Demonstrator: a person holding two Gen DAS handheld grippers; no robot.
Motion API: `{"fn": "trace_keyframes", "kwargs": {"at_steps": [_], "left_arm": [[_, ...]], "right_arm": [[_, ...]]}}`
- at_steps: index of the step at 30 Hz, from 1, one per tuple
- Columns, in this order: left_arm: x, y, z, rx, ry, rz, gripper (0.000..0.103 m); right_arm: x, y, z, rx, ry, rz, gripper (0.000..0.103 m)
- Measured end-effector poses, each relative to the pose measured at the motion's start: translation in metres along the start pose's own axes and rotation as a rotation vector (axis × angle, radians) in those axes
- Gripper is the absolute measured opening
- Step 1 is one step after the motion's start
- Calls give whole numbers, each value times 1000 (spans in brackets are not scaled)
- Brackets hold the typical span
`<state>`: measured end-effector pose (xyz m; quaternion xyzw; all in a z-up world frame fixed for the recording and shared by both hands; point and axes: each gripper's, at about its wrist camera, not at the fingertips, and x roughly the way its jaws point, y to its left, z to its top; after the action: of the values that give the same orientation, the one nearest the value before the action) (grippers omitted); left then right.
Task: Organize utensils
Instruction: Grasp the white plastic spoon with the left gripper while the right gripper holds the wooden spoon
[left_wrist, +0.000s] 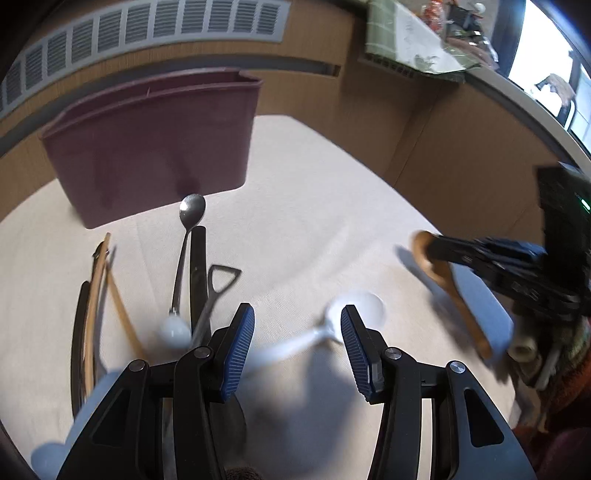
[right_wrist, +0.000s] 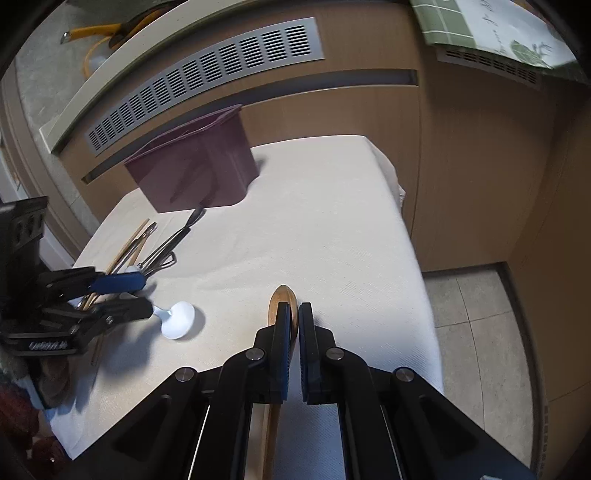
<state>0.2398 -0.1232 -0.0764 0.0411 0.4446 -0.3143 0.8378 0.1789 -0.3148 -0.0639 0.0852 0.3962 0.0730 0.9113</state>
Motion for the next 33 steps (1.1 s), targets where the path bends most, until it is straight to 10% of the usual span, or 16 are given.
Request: {"fn": "trace_keyframes", "kwargs": {"at_steps": [10, 20, 33], "left_arm": [[-7, -21, -29, 74, 89, -85, 50], [19, -50, -11, 199, 29, 85, 50], [17, -46, -3, 154, 42, 72, 37]], "right_arm": [[-6, -7, 3, 6, -31, -4, 4], [-10, -7, 2, 5, -50, -14, 4], [-12, -5, 3, -14, -76, -13, 4]]}}
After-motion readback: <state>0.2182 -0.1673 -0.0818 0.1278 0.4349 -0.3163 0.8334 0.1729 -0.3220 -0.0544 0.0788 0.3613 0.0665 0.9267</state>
